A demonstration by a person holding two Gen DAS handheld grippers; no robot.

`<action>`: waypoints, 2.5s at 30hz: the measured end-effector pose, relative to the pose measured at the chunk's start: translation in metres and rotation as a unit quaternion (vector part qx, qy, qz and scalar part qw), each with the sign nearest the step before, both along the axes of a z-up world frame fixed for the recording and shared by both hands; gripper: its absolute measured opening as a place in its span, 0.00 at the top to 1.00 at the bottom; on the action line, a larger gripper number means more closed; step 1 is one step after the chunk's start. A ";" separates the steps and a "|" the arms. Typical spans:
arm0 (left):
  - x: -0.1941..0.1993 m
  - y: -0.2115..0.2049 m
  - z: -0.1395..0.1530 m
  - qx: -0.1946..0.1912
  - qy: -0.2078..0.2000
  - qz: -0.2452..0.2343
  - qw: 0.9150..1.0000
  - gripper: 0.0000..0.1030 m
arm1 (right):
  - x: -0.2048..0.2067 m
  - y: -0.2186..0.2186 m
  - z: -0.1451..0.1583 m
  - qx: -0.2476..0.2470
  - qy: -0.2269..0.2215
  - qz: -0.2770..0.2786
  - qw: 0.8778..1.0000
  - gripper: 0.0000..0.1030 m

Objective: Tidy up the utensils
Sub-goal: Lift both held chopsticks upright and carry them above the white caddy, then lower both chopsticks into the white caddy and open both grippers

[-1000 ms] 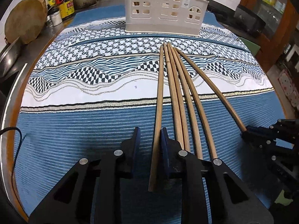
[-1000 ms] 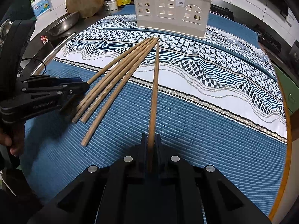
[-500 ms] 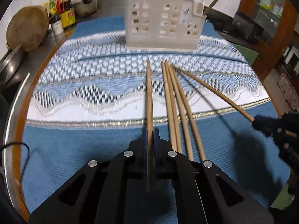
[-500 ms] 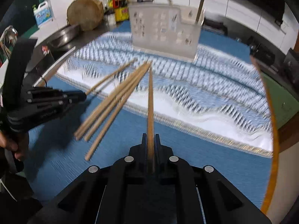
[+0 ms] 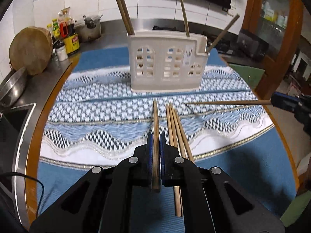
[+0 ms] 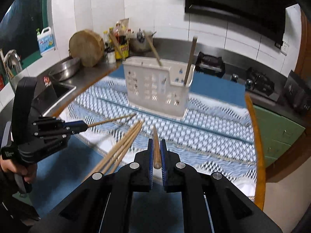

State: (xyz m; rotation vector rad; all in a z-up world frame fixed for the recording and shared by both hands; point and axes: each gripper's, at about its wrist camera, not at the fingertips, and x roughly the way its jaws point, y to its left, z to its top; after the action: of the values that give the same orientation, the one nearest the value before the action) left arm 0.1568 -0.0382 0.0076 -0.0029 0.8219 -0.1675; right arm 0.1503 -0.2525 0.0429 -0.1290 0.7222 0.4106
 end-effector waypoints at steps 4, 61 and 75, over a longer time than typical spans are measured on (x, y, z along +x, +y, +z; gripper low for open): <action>0.007 -0.002 0.011 0.001 -0.015 -0.004 1.000 0.95 | 0.012 -0.004 0.020 0.011 -0.020 -0.001 1.000 0.93; 0.108 0.040 0.173 -0.160 -0.276 0.071 0.945 0.95 | 0.152 0.023 0.125 0.026 -0.130 0.006 0.991 0.93; 0.138 0.025 0.137 -0.107 -0.222 0.073 0.966 0.95 | 0.152 0.025 0.101 0.005 -0.105 -0.003 0.994 0.86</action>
State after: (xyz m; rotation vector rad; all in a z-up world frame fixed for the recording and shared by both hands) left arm 0.2944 -0.0133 0.1448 -0.2228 0.3497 -0.1107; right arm 0.3021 -0.2276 0.1443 -0.1574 0.5125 0.3880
